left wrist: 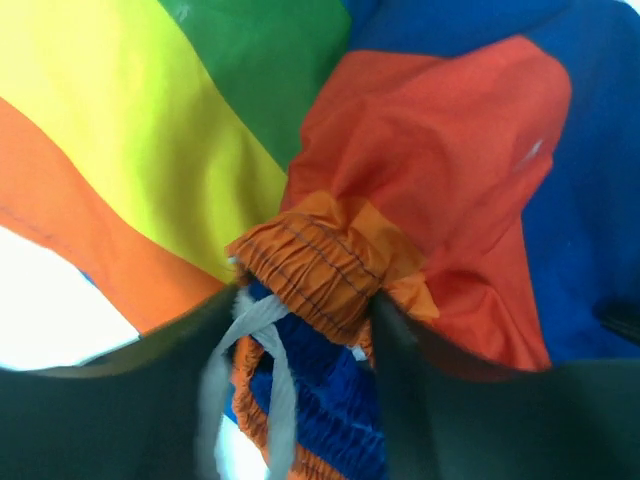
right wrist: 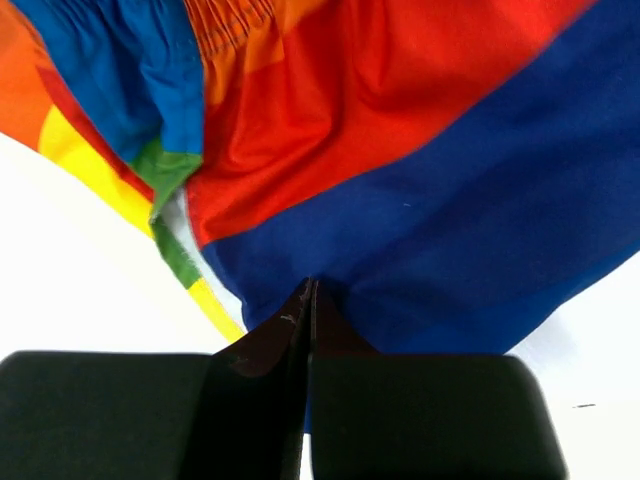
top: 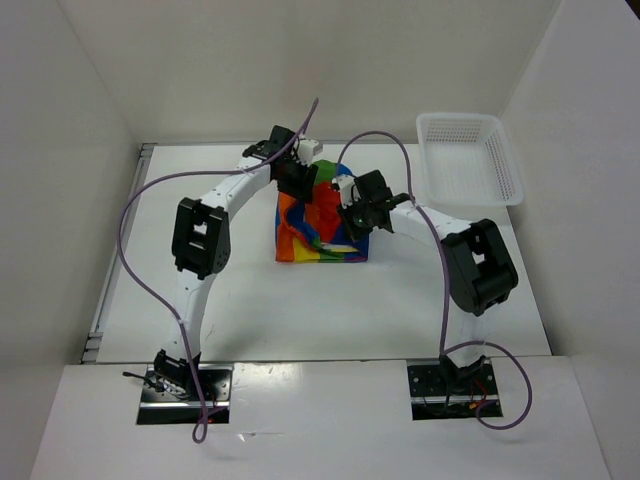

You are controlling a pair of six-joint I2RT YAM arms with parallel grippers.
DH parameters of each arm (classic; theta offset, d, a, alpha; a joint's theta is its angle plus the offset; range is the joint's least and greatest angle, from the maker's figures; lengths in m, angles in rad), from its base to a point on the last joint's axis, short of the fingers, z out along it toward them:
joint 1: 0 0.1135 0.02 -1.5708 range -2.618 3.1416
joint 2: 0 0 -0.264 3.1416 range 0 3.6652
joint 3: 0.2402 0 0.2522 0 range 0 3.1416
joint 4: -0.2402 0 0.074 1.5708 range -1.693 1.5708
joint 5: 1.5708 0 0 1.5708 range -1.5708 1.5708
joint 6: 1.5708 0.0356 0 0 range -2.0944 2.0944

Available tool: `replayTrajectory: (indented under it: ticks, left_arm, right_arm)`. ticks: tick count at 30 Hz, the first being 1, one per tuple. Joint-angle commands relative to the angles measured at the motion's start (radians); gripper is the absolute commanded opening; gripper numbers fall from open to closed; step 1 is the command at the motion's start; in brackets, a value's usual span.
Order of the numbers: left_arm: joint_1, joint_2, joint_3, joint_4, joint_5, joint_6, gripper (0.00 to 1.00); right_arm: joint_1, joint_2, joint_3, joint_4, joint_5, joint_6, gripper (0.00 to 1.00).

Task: Fold and stack the shorts
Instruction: Fold the shorts

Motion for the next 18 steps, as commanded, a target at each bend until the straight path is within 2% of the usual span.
replayTrajectory:
  ticks: [1,2,3,4,6,7,10,12,16,18]
  left_arm:
    - [0.044,0.038,0.059,-0.017,0.168,0.004,0.51]
    - [0.044,0.038,0.070,-0.027,0.185,0.004,0.43]
    - [0.044,0.038,0.070,-0.027,0.185,0.004,0.23]
    - [0.056,0.038,0.084,-0.036,0.185,0.004,0.14]
    - [0.087,0.014,0.084,-0.036,0.165,0.004,0.02]
    - [0.119,-0.008,0.084,-0.036,0.156,0.004,0.01]
    - [0.159,-0.029,0.046,-0.045,0.145,0.004,0.02]
    - [0.159,-0.016,0.032,-0.076,0.174,0.004,0.16]
    - [0.159,0.026,0.007,-0.140,0.203,0.004,0.29]
    - [0.159,0.035,-0.013,-0.131,0.161,0.004,0.48]
  right_arm:
    - [0.006,0.016,0.034,0.057,0.010,-0.040,0.00]
    - [0.006,0.016,0.043,0.047,0.010,-0.055,0.00]
    - [0.006,0.016,0.053,0.046,-0.001,-0.066,0.00]
    - [0.006,0.016,0.053,0.031,-0.001,-0.078,0.00]
    - [0.016,0.016,0.063,0.013,-0.012,-0.124,0.00]
    - [0.028,0.007,0.063,0.004,-0.012,-0.137,0.00]
    - [0.040,-0.004,0.026,0.003,-0.012,-0.146,0.00]
    - [0.063,0.007,0.014,0.003,-0.012,-0.146,0.00]
    - [0.086,0.033,0.014,0.028,-0.009,-0.146,0.00]
    - [0.086,0.066,0.026,0.039,0.001,-0.146,0.00]
